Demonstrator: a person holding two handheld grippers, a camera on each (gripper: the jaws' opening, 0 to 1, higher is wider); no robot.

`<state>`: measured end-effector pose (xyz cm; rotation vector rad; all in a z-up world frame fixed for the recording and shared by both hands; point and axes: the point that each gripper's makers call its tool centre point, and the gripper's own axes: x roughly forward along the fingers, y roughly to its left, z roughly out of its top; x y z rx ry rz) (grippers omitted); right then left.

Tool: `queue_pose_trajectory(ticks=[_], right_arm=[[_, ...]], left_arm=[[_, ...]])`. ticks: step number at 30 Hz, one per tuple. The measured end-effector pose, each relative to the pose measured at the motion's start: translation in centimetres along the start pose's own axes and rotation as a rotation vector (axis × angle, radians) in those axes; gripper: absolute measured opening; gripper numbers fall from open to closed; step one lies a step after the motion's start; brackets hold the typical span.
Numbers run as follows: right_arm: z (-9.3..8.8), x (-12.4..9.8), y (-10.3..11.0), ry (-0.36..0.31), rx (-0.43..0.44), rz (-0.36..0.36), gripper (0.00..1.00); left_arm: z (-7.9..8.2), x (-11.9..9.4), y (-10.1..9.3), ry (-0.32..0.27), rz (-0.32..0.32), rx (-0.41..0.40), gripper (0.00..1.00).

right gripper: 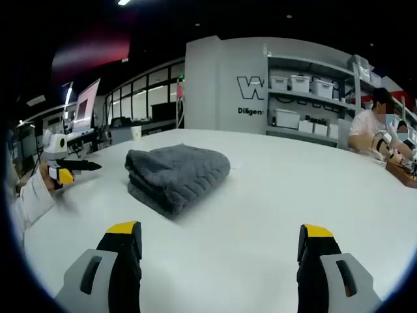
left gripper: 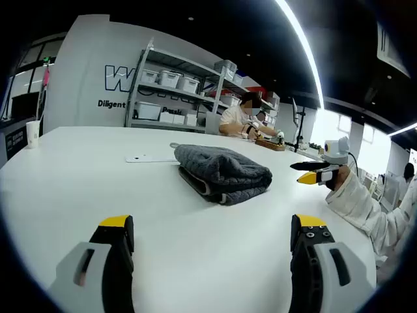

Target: Open the folded towel by lifting each exposed corner and separating the folded layers until the towel lies flat within the target outline without major curled edges

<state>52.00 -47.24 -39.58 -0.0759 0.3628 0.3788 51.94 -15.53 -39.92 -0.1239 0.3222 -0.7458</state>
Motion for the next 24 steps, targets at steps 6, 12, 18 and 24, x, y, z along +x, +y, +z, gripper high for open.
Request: queue_pose_trajectory(ticks=[6,12,18,24], right_arm=[[-0.05,0.02,-0.2,0.003,0.0,-0.004,1.0],[-0.17,0.07,-0.22,0.009,-0.006,-0.007,1.0],[-0.21,0.0,-0.49,0.013,-0.016,-0.021,1.0],[-0.21,-0.03,-0.56,0.012,-0.012,-0.02,1.0]], left_arm=[[0.07,0.0,-0.07,-0.001,-0.003,0.003,0.99],[0.05,-0.02,0.08,0.002,0.0,0.004,0.99],[0.07,-0.06,0.15,0.002,0.001,0.003,0.99],[0.05,-0.04,0.2,0.003,0.003,0.002,0.99]])
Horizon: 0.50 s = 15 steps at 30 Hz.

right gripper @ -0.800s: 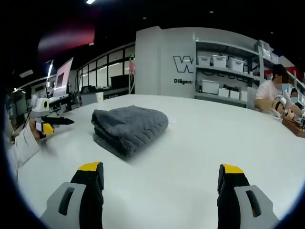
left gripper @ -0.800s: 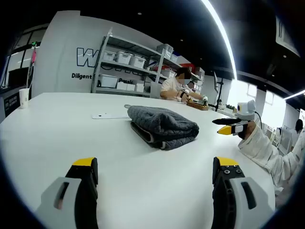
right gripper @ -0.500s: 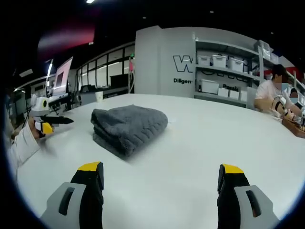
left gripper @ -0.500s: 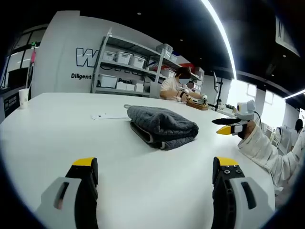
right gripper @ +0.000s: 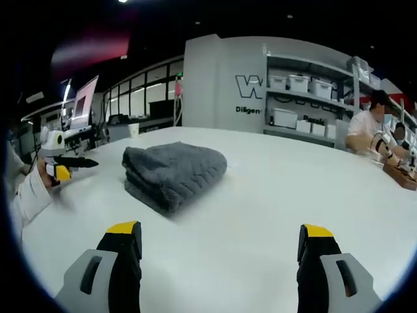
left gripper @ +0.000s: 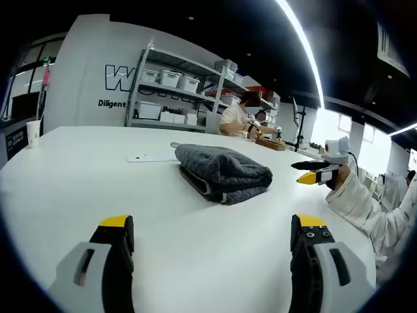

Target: Open the folded towel by lifting each exposed corner and separating the folded layers until the towel lies flat within the target outline without major curled edges

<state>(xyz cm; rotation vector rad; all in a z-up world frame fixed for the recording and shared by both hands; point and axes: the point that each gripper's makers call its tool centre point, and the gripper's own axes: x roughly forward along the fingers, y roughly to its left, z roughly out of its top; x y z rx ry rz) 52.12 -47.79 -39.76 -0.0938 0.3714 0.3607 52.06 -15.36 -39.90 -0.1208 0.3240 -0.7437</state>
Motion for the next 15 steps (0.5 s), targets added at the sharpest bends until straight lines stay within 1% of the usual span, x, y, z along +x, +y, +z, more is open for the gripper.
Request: queue_pose_trajectory(ticks=[15], right_arm=[[0.02,-0.11,-0.16,-0.002,0.001,-0.005,1.0]], left_arm=[[-0.08,-0.05,-0.09,0.003,0.003,0.001,0.99]])
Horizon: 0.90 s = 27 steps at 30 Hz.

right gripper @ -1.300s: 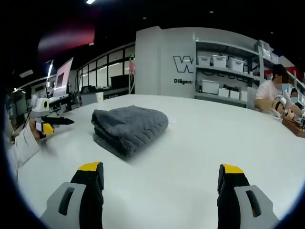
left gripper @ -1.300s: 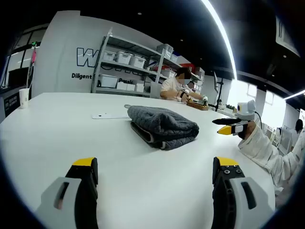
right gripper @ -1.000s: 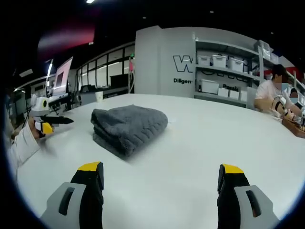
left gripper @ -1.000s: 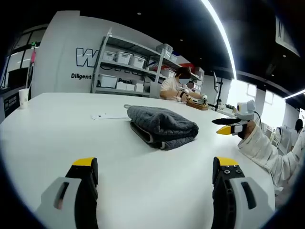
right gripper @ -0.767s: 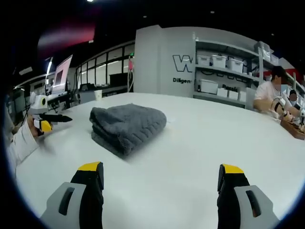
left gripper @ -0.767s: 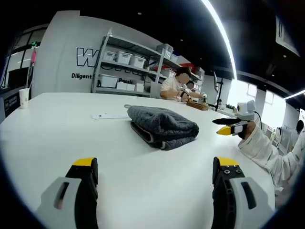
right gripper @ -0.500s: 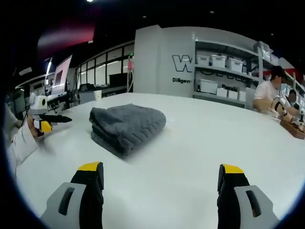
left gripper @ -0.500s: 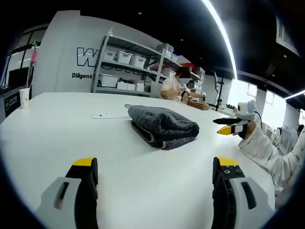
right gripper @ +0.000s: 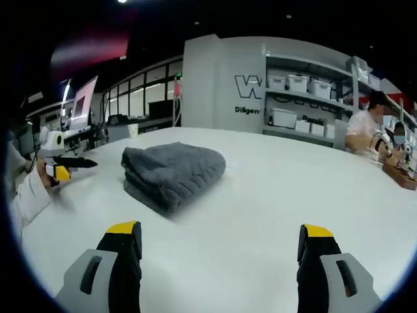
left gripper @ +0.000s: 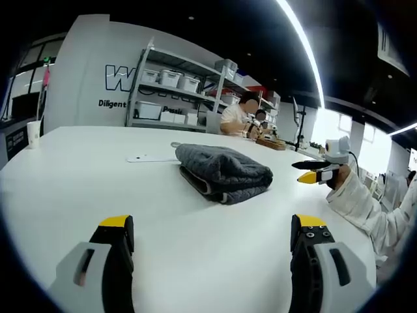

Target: Open the folded towel by lifting each exposed corner and separating the folded layers until the towel lies flat within the target outline without major curled edges

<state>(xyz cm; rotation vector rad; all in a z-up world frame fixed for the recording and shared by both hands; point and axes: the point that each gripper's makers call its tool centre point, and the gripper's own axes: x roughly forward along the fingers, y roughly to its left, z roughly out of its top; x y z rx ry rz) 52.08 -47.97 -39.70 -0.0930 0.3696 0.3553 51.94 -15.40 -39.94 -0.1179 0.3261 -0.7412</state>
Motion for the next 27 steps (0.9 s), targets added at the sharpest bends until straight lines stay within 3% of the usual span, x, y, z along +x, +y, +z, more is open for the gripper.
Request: queue_pose_trajectory(ticks=[17,27], right_arm=[[0.7,0.0,0.3,-0.028,-0.026,-0.007,1.0],[1.6,0.4,2.0,-0.064,-0.097,0.007,1.0]], left_arm=[[0.0,-0.1,0.1,0.0,0.006,0.001,0.99],[0.1,-0.1,0.1,0.003,0.008,0.002,0.99]])
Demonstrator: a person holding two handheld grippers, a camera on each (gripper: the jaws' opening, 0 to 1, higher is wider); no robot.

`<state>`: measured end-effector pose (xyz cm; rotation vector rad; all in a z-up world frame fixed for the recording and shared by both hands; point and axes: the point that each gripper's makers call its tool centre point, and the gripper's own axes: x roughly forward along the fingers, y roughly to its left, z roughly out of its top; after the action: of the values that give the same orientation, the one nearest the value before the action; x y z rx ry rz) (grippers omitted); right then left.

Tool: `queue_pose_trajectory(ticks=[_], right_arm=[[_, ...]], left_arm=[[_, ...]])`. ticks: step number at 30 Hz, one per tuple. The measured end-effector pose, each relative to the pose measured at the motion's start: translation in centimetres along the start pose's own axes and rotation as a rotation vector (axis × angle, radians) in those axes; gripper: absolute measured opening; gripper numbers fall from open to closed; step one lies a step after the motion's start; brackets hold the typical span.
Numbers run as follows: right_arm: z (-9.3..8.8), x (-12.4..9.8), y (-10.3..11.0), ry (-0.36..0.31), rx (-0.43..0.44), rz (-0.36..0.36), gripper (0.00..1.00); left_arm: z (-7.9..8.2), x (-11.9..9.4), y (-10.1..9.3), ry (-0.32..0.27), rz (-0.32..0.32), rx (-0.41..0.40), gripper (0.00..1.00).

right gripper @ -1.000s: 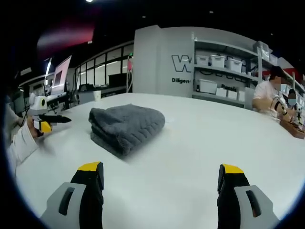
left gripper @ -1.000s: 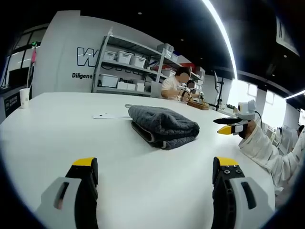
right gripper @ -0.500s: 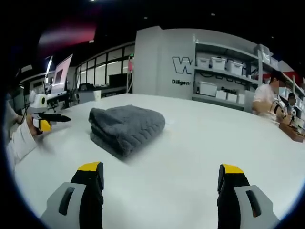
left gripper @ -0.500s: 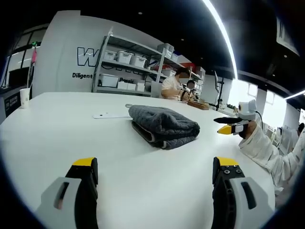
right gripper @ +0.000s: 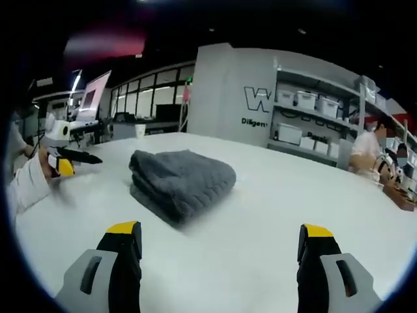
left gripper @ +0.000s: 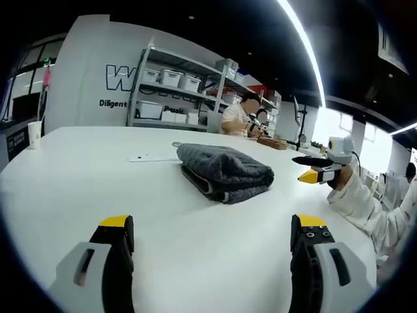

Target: Open the folded towel by lifting each exposed corner and separating the folded layers until the towel lies flat within the target outline without major curled edges

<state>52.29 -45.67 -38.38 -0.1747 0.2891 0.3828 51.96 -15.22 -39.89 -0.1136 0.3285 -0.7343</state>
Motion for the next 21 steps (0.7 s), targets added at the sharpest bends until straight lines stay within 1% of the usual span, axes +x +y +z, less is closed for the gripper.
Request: queue_pose_trajectory(ticks=[1,3,6,8,9,14,16,21], right_arm=[[0.0,0.0,0.1,0.0,-0.002,0.0,1.0],[0.6,0.4,1.5,-0.021,-0.011,0.013,1.0],[1.1,0.8,2.7,-0.046,-0.036,0.021,1.0],[1.3,0.9,3.2,-0.057,-0.045,0.022,1.0],[1.6,1.1,3.6,-0.076,-0.054,0.019,1.0],[1.9,1.6,4.7,-0.094,-0.073,0.02,1.0],[2.2,1.8,5.7,-0.124,-0.082,0.021,1.0],[2.2,2.1,6.5,-0.136,-0.077,0.03,1.0]], left_arm=[[0.0,0.0,0.0,0.001,0.0,0.0,0.99],[0.1,-0.1,0.0,-0.003,0.002,0.0,0.99],[0.1,-0.1,0.0,-0.001,0.003,0.001,0.99],[0.0,-0.1,0.1,0.002,0.004,0.004,0.99],[0.0,-0.1,0.1,0.003,0.004,0.005,0.99],[0.0,-0.1,0.1,0.001,0.004,0.002,0.99],[0.1,-0.2,0.2,-0.002,0.006,0.001,0.99],[0.1,-0.2,0.2,0.002,0.008,0.004,0.99]])
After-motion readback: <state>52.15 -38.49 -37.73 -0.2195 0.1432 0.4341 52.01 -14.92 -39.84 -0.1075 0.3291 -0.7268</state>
